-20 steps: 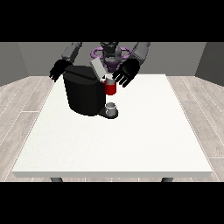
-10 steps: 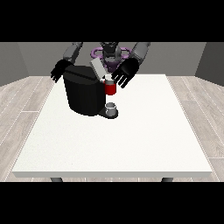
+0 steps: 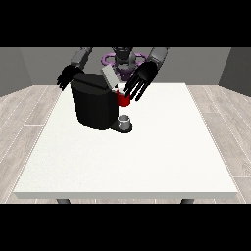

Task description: Insert the coffee pod into the coffee machine and close the lid

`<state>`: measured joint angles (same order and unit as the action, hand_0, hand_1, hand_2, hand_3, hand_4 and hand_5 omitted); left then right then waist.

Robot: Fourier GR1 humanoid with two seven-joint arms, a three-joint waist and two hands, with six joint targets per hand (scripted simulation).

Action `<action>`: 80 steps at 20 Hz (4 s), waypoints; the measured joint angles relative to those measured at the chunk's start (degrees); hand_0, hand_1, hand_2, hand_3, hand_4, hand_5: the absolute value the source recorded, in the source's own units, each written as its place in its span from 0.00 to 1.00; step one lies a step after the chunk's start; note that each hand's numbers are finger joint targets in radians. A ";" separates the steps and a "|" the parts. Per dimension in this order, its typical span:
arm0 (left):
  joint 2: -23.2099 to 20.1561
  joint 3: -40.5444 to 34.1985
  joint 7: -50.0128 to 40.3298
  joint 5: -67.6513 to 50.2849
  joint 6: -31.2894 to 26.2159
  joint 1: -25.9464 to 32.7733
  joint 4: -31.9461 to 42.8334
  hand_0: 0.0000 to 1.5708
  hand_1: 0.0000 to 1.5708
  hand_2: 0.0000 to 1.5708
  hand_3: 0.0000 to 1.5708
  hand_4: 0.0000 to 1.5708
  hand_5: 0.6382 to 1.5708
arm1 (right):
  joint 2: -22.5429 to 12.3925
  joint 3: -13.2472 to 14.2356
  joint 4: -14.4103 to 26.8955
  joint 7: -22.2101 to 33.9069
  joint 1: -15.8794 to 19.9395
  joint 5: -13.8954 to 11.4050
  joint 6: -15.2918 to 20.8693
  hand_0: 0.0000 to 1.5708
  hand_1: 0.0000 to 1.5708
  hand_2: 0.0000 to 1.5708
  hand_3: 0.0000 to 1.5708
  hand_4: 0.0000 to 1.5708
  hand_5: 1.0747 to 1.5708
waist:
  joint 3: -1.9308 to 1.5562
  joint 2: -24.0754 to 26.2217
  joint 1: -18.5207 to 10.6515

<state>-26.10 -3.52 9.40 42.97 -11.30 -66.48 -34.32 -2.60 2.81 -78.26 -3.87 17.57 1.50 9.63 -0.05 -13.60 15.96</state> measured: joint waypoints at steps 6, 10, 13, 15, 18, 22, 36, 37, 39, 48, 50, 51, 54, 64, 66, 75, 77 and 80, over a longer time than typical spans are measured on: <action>1.25 0.13 -0.40 0.19 -1.02 1.39 -0.52 0.00 0.00 0.00 0.00 0.00 1.00 | 1.03 -0.02 0.63 -0.58 -2.14 0.19 0.57 0.00 0.00 0.00 0.00 0.26 1.00 | 0.03 2.78 -1.36; 1.44 0.00 -0.74 0.21 -1.84 2.33 -1.23 0.00 0.00 0.00 0.00 0.00 1.00 | 0.52 0.83 0.55 -0.80 -3.40 1.57 -0.61 0.00 0.00 0.00 0.00 0.27 1.00 | 0.03 4.79 -2.09; 2.73 -0.93 -0.69 -1.13 -2.26 4.45 -1.56 0.00 0.00 0.00 0.00 0.00 1.00 | 0.93 0.78 0.06 -1.33 -5.38 1.76 -0.52 0.00 0.00 0.00 0.00 0.24 1.00 | 0.04 7.32 -3.12; 4.67 -2.20 -0.87 -2.86 -1.63 6.33 -2.07 0.00 0.00 0.00 0.00 0.00 1.00 | 0.07 1.77 0.40 -1.63 -6.55 2.47 -1.22 0.00 0.00 0.00 0.00 0.28 1.00 | 0.05 9.21 -4.40; 7.53 -6.17 -0.33 -7.55 -0.62 9.12 -2.22 0.00 0.00 0.00 0.00 0.16 1.00 | -0.35 2.03 -0.16 -1.77 -8.06 2.69 -1.57 0.00 0.00 0.00 0.00 0.28 1.00 | 0.09 12.26 -6.11; 11.73 -11.71 1.36 -14.71 -0.71 13.49 -2.18 0.00 0.00 0.00 0.00 0.00 1.00 | -1.41 0.77 -1.21 -1.44 -10.18 1.51 -2.56 0.00 0.00 0.00 0.00 0.22 1.00 | 0.12 17.13 -9.05; 20.32 -17.21 4.86 -26.90 -3.19 28.01 -6.28 0.00 0.00 0.00 0.00 0.00 1.00 | -7.00 0.17 -6.79 5.48 -6.09 3.66 -9.62 0.00 0.00 0.00 0.00 0.00 1.00 | 0.07 24.69 -18.22; 20.69 -17.18 4.86 -27.39 -3.32 29.07 -6.81 0.00 0.00 0.00 0.00 0.00 1.00 | -6.62 -0.72 -7.20 6.26 -6.00 3.16 -9.53 0.00 0.00 0.00 0.00 0.00 1.00 | 0.06 25.02 -18.56; 22.29 -16.73 3.65 -28.63 -4.08 30.20 -8.42 0.00 0.00 0.00 0.00 0.04 1.00 | -7.02 -1.00 -6.39 5.93 -5.77 2.43 -9.98 0.00 0.00 0.00 0.00 0.15 1.00 | 0.06 25.62 -20.44; 24.71 -14.32 1.35 -34.15 -6.49 37.70 -18.62 0.00 0.00 0.00 0.00 0.14 1.00 | -6.80 -1.32 -2.87 6.62 -1.26 0.46 -10.29 0.00 0.00 0.00 0.00 0.00 1.00 | 0.04 23.71 -24.29; 25.09 -13.59 -0.05 -35.22 -6.45 39.25 -21.68 0.00 0.00 0.00 0.00 0.07 1.00 | -6.45 -1.05 -1.87 5.73 -1.13 0.99 -11.11 0.00 0.00 0.00 0.00 0.00 1.00 | 0.05 22.96 -24.19; 25.32 -12.84 -0.41 -35.64 -6.33 39.81 -23.09 0.00 0.00 0.00 0.00 0.00 1.00 | -6.46 -0.50 -0.86 5.55 -0.11 1.08 -10.99 0.00 0.00 0.00 0.00 0.00 1.00 | 0.03 22.32 -24.70; 25.53 -11.68 -0.72 -36.92 -5.90 41.77 -26.44 0.00 0.00 0.00 0.00 0.00 1.00 | -7.34 1.32 1.65 5.30 2.25 2.10 -11.94 0.00 0.00 0.00 0.00 0.00 1.00 | 0.04 20.01 -25.21; 24.41 -8.92 -4.05 -41.19 -4.86 48.61 -37.96 0.00 0.00 0.00 0.00 0.00 1.00 | -7.47 3.16 9.83 2.17 8.12 1.98 -13.03 0.00 0.00 0.00 0.00 0.00 1.00 | 0.04 15.38 -24.89; 24.12 -8.52 -4.40 -41.20 -3.79 49.22 -38.75 0.00 0.00 0.00 0.00 0.00 1.00 | -7.24 2.64 10.73 1.84 9.10 1.43 -13.27 0.00 0.00 0.00 0.00 0.00 1.00 | 0.06 14.58 -24.14; 22.43 -7.61 -5.30 -42.92 -2.85 51.16 -42.91 0.00 0.00 0.00 0.00 0.00 1.00 | -7.32 2.22 14.49 1.43 14.92 -0.68 -13.57 0.00 0.00 0.00 0.00 0.03 1.00 | 0.14 12.38 -23.33; 22.62 -7.19 -5.92 -43.30 -2.15 51.21 -44.23 0.00 0.00 0.00 0.00 0.00 1.00 | -7.44 2.54 15.92 0.72 16.07 -1.02 -13.54 0.00 0.00 0.00 0.00 0.00 1.00 | 0.14 11.86 -23.51; 22.38 -6.92 -6.19 -43.77 -1.75 51.75 -44.95 0.00 0.00 0.00 0.00 0.00 1.00 | -6.32 1.89 16.62 0.27 16.94 -2.24 -12.22 0.00 0.00 0.00 0.00 0.00 1.00 | 0.21 11.77 -23.35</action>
<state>-3.72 -10.44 3.21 -0.80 -13.04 -14.74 -79.27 -8.92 4.69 -61.64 -3.60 34.51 -0.74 -2.59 0.16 -1.83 -7.39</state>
